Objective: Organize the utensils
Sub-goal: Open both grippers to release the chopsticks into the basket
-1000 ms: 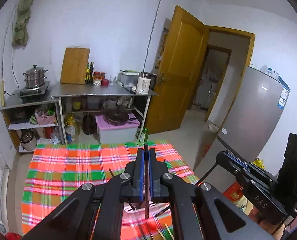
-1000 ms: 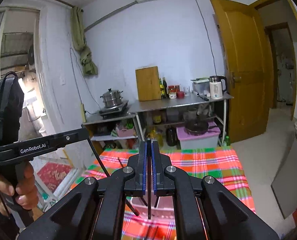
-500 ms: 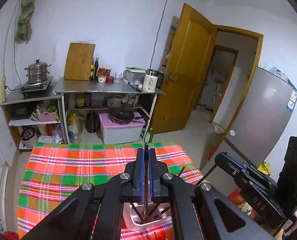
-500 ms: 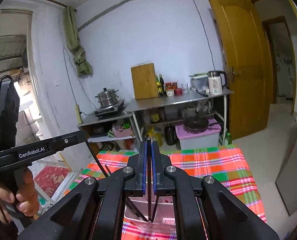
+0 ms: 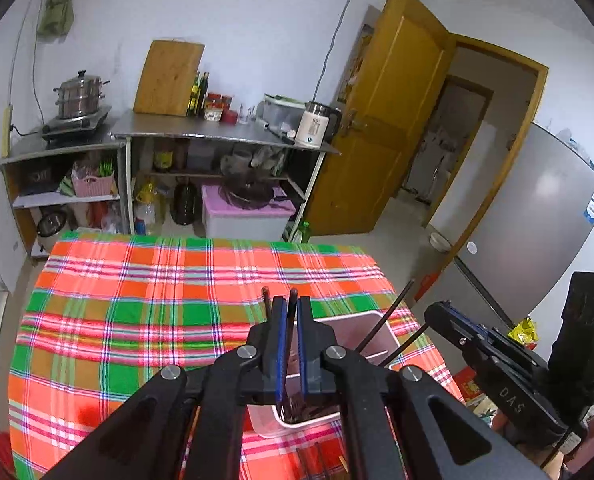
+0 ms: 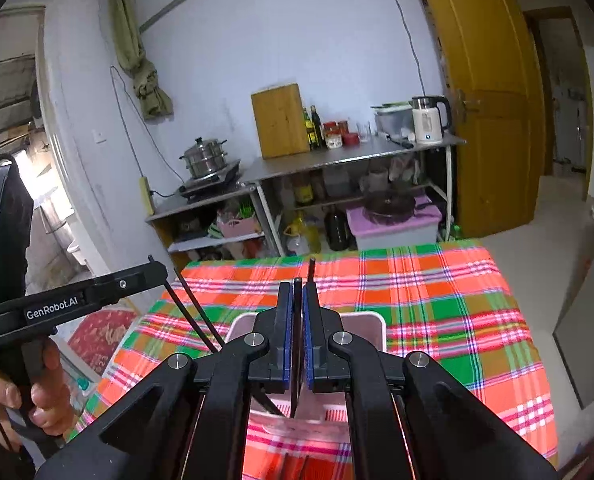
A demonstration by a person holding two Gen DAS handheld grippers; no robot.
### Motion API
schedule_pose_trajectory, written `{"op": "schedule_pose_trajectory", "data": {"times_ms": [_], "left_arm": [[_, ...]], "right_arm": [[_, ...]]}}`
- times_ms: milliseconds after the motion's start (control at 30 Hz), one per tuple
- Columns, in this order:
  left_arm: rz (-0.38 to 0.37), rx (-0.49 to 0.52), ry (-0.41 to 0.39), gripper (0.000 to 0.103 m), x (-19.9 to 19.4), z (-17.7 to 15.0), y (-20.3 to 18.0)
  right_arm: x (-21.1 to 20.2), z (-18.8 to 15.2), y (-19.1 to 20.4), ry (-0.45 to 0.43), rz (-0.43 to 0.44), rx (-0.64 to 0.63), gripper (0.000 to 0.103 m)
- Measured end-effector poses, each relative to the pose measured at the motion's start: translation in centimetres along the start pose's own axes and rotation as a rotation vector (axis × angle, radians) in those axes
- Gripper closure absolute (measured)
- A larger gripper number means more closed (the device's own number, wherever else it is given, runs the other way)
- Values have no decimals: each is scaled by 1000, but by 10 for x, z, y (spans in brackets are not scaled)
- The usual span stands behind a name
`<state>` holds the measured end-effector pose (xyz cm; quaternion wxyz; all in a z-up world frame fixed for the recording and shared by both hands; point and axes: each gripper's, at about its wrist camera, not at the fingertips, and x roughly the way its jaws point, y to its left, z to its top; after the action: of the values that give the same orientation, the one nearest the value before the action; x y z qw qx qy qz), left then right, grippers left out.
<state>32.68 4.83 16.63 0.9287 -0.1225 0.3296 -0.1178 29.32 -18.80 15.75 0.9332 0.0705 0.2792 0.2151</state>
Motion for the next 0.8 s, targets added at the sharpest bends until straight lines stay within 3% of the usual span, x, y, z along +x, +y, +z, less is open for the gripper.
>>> {"op": "schedule_pose_trajectory", "data": {"times_ms": [100,267,433,633,800], "left_arm": [[17,7,-11,97,-5,-1,1],[15,4,-64,86,-28,-1,3],[18,23,-101,85,-54,-6,-2],[11,56,-130,85,-85,-35,-17],[-4,80,-137,85,-104,-70,-29]], "right_arm": [[-7,2,0,-10,-5,-4,90],[-28,7,0,-49,-2,-11,89],[-55,5,6,-82,0,-25,89],[-89,-12,11,-121,5,-50,89],[-112,-37,8,-98,21,-19,89]]}}
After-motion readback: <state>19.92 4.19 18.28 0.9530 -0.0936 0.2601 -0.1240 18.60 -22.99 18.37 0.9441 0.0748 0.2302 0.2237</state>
